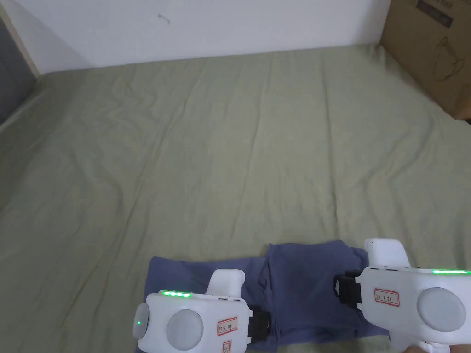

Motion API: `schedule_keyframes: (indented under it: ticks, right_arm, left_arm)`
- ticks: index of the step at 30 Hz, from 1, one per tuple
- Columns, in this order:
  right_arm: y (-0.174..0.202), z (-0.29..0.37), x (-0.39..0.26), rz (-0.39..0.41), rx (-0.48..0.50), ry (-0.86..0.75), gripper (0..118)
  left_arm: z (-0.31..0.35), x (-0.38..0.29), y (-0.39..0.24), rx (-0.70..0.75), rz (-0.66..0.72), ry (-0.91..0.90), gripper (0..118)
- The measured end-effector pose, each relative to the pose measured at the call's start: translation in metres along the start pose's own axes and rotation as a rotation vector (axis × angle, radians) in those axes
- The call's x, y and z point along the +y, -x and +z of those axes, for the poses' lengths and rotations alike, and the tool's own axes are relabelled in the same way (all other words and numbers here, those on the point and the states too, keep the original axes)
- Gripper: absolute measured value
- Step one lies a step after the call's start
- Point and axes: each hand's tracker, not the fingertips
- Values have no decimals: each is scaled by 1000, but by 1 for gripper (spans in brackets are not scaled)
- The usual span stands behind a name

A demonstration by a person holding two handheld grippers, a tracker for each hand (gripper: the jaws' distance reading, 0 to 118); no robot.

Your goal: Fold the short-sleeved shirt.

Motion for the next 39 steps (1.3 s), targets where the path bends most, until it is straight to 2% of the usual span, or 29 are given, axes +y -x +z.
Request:
schedule_keyframes:
  ticks: [7, 9, 12, 17, 21, 23, 24, 25, 27, 28, 30, 35, 36, 37, 38, 39]
  right_arm:
    - [10, 2, -1, 21, -4, 7, 0]
    - [13, 3, 1, 34, -6, 2, 0]
    - [18, 5, 5, 52, -12, 0, 0]
    - [28, 4, 10, 65, -14, 1, 0]
    - [39, -8, 12, 84, -12, 20, 0]
    - [46, -12, 13, 93, -12, 32, 0]
    - [50, -15, 14, 100, -16, 40, 0]
    - [54, -17, 14, 107, -19, 44, 0]
    - [59, -22, 15, 115, -17, 51, 0]
    - [60, -23, 15, 117, -15, 54, 0]
    - [64, -25, 17, 119, -13, 58, 0]
    - [69, -29, 23, 115, -24, 58, 0]
    - [70, -29, 24, 111, -22, 58, 0]
    - [71, -30, 25, 108, -21, 59, 0]
    - [72, -31, 25, 108, -22, 61, 0]
    - [73, -33, 25, 110, -26, 63, 0]
  left_arm:
    - [7, -7, -5, -106, 2, -1, 2]
    - [20, -6, 8, -163, 66, -38, 2]
    - [55, -2, 49, -225, 194, -135, 2]
    - [118, -9, 144, -84, 373, -303, 2]
    - [143, -23, 199, -40, 377, -308, 3]
    - [142, -30, 211, -111, 450, -276, 5]
    - [140, -32, 217, -125, 481, -280, 18]
    - [136, -34, 220, -136, 494, -281, 40]
    - [125, -34, 220, -135, 499, -259, 92]
    - [119, -36, 221, -149, 510, -266, 103]
    - [100, -36, 223, -230, 543, -255, 111]
    - [67, -29, 224, -485, 622, -261, 111]
    - [59, -28, 225, -524, 641, -248, 109]
    - [54, -27, 225, -527, 651, -232, 100]
    - [52, -25, 231, -519, 645, -231, 71]
    - [50, -22, 231, -488, 632, -217, 16]
